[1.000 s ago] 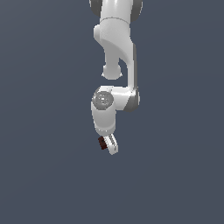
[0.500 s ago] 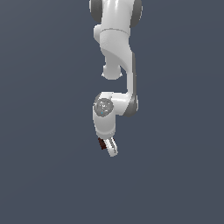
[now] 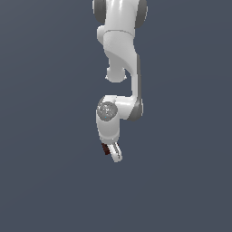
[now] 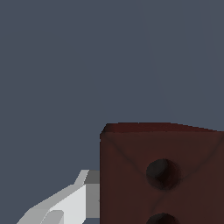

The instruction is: Pick up the object and move it to a goal position.

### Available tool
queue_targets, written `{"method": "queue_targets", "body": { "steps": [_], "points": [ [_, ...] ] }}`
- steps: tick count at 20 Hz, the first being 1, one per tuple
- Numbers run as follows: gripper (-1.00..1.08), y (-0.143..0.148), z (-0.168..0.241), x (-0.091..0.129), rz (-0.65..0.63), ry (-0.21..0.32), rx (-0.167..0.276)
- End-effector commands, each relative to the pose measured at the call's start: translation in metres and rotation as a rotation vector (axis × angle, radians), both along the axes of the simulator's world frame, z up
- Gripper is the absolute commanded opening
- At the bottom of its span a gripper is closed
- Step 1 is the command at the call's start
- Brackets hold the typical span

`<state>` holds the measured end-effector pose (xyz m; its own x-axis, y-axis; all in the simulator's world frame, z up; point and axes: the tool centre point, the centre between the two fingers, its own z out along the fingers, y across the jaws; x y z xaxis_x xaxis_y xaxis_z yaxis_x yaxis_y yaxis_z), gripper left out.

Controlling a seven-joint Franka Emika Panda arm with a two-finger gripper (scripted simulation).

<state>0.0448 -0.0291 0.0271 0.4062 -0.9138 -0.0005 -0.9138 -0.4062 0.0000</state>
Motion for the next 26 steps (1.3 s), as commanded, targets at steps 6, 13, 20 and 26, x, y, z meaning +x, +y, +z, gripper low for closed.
{"method": "queue_targets", "body": {
  "steps": [6,13,20,26],
  "points": [
    [-1.0,-0.008,0.013,0.002,0.0,0.0,0.0],
    [-1.0,-0.036,0.057,0.01,0.0,0.0,0.0],
    [-1.0,-0.076,0.121,0.022,-0.001,0.0,-0.001],
    [-1.0,-0.112,0.177,0.033,-0.001,0.0,-0.002]
  ]
}}
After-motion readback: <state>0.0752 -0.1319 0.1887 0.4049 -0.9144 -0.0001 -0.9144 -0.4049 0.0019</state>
